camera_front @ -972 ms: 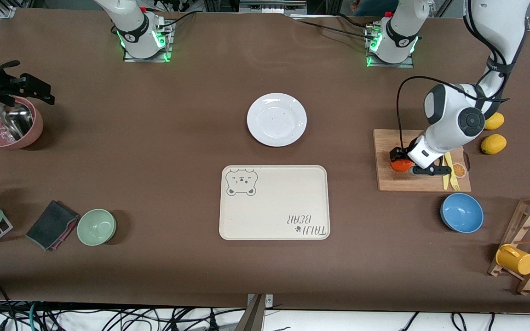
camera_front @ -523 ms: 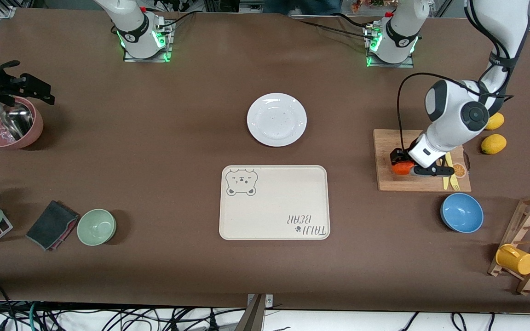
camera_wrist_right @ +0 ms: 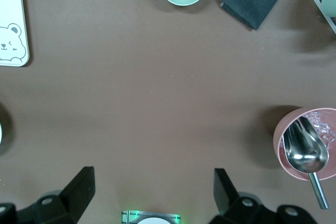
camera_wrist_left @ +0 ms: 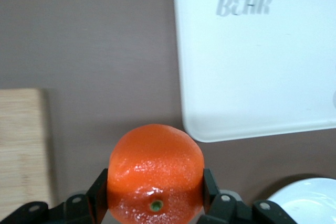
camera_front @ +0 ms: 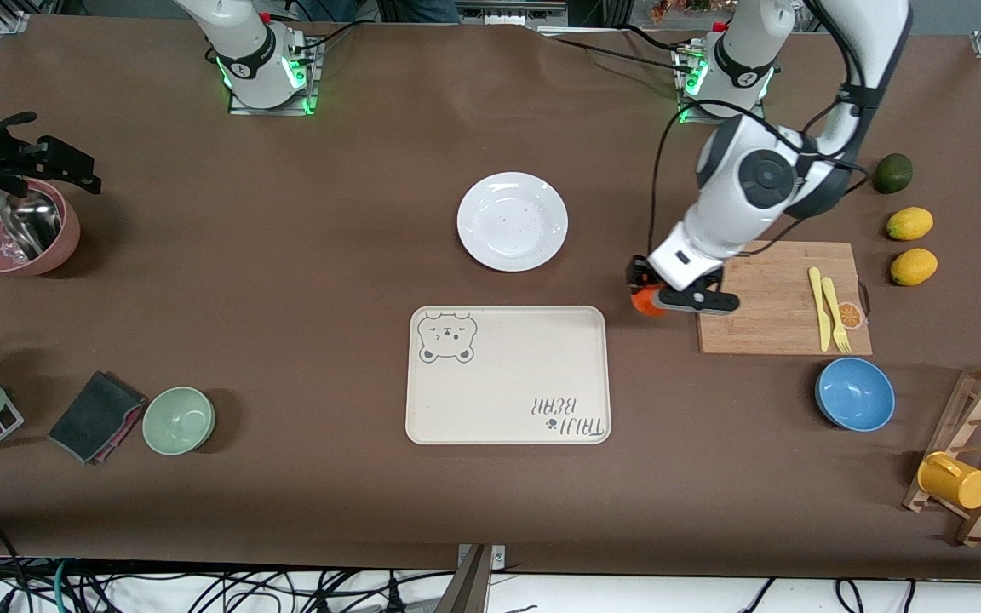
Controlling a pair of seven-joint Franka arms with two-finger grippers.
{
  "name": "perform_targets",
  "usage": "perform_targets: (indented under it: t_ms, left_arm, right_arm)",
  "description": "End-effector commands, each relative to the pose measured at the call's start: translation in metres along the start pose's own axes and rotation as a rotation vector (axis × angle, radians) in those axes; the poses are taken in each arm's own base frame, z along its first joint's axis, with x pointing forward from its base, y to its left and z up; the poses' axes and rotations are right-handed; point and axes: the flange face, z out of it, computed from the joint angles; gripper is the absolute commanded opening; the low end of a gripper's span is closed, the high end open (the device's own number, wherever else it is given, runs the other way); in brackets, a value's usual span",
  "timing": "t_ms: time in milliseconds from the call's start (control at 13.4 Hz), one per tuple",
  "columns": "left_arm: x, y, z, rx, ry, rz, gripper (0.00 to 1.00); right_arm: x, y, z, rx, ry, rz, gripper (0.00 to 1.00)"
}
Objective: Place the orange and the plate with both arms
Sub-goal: 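Carry the orange with the left gripper over the white plate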
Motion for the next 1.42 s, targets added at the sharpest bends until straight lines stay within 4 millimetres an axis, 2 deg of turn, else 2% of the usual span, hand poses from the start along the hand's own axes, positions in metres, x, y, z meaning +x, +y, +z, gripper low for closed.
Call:
perform_targets:
  t_ms: [0, 224, 299, 523, 747, 897, 1196, 1345]
  left_arm:
    - [-0.009, 0.067, 0.007, -0.028, -0.030, -0.058, 0.00]
    - [-0.057, 0.144, 0.017, -0.054, -0.079, -0.145, 0.00]
    - [-0.075, 0.162, 0.021, -0.054, -0.097, -0.156, 0.00]
    - [-0.128, 0.191, 0.041, -0.056, -0.189, -0.182, 0.00]
    - [-0.157, 0.197, 0.072, -0.047, -0.218, -0.174, 0.00]
    - [-0.189, 0.209, 0.100, -0.072, -0.198, -0.169, 0.00]
    - [-0.194, 0.205, 0.127, -0.062, -0.227, -0.192, 0.00]
    - [-0.188, 0.199, 0.134, -0.058, -0.223, -0.203, 0.00]
  right_arm:
    - [-0.003, 0.001, -0.001, 0.016, 0.000, -0.010, 1.00]
    - [-0.003, 0.001, -0.001, 0.016, 0.000, -0.009, 1.00]
    - [-0.003, 0.001, -0.001, 0.016, 0.000, -0.009, 1.00]
    - [-0.003, 0.001, -0.001, 0.016, -0.002, -0.015, 1.00]
    - [-0.003, 0.001, -0.001, 0.018, -0.002, -0.015, 1.00]
    - [-0.003, 0.001, -0.001, 0.018, -0.002, -0.015, 1.00]
    - [-0.003, 0.001, -0.001, 0.017, 0.000, -0.015, 1.00]
    - [-0.003, 0.001, -0.001, 0.017, 0.000, -0.015, 1.00]
